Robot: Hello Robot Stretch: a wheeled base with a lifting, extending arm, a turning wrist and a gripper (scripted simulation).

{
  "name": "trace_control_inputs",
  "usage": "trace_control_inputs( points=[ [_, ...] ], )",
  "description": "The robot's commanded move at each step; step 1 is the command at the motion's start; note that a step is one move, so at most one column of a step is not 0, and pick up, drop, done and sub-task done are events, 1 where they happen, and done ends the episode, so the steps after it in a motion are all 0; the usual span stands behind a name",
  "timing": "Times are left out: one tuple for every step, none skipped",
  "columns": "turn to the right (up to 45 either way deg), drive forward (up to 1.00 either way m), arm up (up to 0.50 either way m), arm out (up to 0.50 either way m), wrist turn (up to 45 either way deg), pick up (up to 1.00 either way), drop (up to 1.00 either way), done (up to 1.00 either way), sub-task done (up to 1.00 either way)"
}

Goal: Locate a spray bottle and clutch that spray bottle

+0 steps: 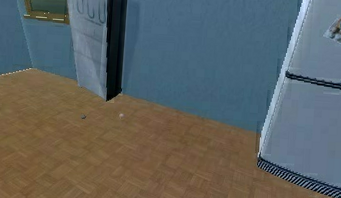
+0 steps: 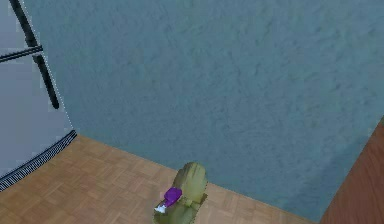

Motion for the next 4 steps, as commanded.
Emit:
trace_control_inputs(
  points=[
    [0.0, 0.00, 0.28, 0.00, 0.0, 0.00, 0.00, 0.00, 0.00],
    [0.0, 0.00, 0.00, 0.50, 0.0, 0.00, 0.00, 0.00, 0.00],
    [0.0, 0.00, 0.00, 0.00, 45.0, 0.00, 0.00, 0.00, 0.00],
    [0.0, 0.00, 0.00, 0.00, 45.0, 0.00, 0.00, 0.00, 0.00]
  ],
)
